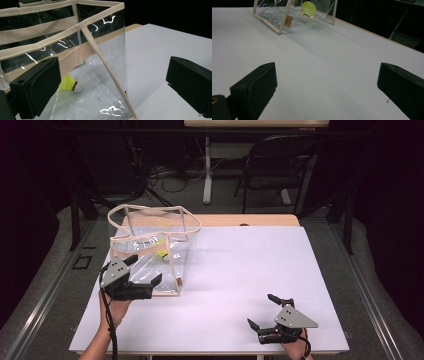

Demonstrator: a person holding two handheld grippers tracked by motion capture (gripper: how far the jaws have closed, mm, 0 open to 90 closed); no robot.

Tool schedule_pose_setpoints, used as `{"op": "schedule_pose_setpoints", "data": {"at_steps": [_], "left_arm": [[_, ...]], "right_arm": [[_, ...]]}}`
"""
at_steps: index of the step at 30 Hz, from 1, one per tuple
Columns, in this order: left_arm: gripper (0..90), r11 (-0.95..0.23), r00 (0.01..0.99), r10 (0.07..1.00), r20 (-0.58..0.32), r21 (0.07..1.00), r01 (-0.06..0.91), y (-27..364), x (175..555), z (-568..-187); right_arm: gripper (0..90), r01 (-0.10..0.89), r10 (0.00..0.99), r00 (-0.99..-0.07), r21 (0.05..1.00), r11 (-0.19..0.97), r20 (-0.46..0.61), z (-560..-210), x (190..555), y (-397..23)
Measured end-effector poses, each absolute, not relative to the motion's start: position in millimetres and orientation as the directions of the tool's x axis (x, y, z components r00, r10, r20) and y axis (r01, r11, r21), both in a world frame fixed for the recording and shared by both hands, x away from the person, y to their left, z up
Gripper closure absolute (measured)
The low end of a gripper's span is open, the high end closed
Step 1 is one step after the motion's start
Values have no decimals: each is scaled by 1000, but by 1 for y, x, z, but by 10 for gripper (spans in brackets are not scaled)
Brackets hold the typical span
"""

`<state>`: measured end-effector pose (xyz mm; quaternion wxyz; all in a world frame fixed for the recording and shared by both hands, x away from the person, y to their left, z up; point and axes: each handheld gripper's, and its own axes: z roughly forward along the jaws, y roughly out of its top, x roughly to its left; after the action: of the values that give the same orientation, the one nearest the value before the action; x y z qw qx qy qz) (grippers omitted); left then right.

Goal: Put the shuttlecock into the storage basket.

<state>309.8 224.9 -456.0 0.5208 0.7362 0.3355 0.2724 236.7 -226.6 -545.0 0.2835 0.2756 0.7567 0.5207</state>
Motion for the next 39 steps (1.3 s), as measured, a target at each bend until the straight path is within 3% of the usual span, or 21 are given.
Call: {"op": "schedule_pose_setpoints", "data": {"at_steps": [39], "left_arm": [[0,-204,671,741,34,963,177,227,281,-494]], "right_arm": [[23,131,714,-688,946,296,-128,-548,238,-229]]}}
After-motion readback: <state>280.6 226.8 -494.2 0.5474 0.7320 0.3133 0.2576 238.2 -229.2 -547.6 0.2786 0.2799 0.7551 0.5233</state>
